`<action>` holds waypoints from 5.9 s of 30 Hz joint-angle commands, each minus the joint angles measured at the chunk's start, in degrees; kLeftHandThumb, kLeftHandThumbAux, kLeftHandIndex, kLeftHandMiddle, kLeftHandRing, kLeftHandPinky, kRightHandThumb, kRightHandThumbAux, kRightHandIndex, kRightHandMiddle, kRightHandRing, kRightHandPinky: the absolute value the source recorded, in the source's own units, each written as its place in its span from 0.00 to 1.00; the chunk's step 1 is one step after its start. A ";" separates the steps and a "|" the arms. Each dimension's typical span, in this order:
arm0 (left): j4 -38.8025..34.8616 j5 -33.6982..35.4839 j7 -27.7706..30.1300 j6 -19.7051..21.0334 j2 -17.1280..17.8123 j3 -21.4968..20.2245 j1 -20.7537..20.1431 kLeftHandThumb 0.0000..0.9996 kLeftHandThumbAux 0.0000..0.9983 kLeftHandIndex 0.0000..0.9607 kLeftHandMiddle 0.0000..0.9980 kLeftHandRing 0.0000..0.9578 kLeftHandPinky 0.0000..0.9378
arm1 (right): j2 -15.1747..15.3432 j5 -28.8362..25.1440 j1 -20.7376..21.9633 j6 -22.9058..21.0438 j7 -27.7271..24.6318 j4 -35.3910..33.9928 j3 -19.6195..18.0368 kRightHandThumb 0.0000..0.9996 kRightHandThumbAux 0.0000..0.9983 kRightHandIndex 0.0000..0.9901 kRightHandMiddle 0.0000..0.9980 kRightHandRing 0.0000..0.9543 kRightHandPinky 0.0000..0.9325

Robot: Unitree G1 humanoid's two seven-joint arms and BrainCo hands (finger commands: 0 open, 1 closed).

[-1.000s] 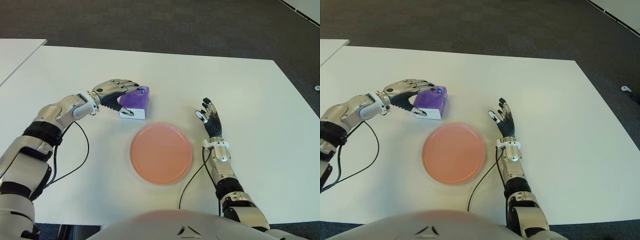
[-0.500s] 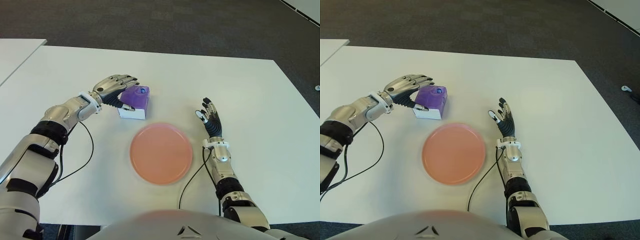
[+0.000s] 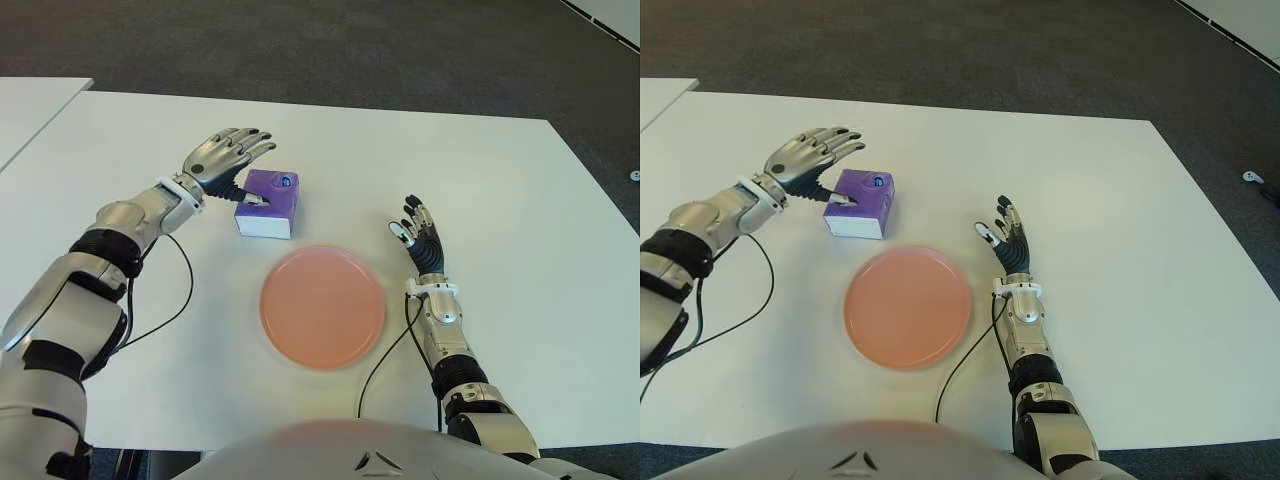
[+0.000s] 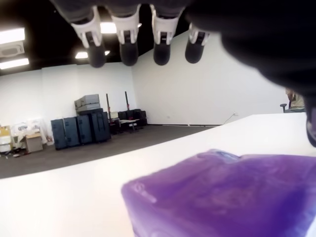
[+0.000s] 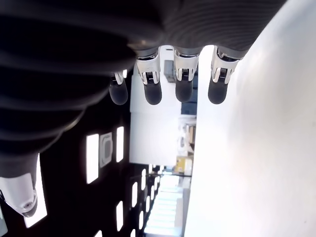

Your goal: Put the tissue paper into the plate.

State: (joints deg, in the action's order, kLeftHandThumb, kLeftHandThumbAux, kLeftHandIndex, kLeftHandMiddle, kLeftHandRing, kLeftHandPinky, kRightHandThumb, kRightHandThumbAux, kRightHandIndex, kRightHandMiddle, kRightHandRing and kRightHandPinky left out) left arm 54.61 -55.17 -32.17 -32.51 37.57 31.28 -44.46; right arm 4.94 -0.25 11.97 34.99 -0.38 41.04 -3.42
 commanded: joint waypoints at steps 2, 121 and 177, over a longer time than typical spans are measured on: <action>2.55 -1.33 -2.79 1.15 -0.98 1.66 -1.19 0.11 0.35 0.00 0.00 0.00 0.00 | -0.68 0.06 -5.89 -0.61 -0.84 5.01 -0.07 0.01 0.54 0.00 0.00 0.00 0.00; 18.47 -0.40 1.58 2.98 -9.71 15.32 -3.28 0.06 0.29 0.00 0.00 0.00 0.00 | -0.19 -2.46 -9.74 -4.95 -6.44 0.31 -0.55 0.00 0.65 0.00 0.00 0.00 0.00; -0.22 10.55 22.46 -9.13 1.14 2.45 6.54 0.07 0.32 0.00 0.00 0.00 0.00 | 0.19 -2.47 -10.21 -4.97 -7.99 0.69 -0.28 0.00 0.61 0.00 0.00 0.00 0.00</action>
State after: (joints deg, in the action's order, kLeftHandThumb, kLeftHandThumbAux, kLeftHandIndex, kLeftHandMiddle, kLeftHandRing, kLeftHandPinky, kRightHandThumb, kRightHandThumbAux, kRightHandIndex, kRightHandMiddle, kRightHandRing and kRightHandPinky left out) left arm 53.11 -43.38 -11.20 -43.03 39.44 33.52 -38.86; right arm 5.65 -3.59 7.50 33.59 -8.77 35.80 -3.83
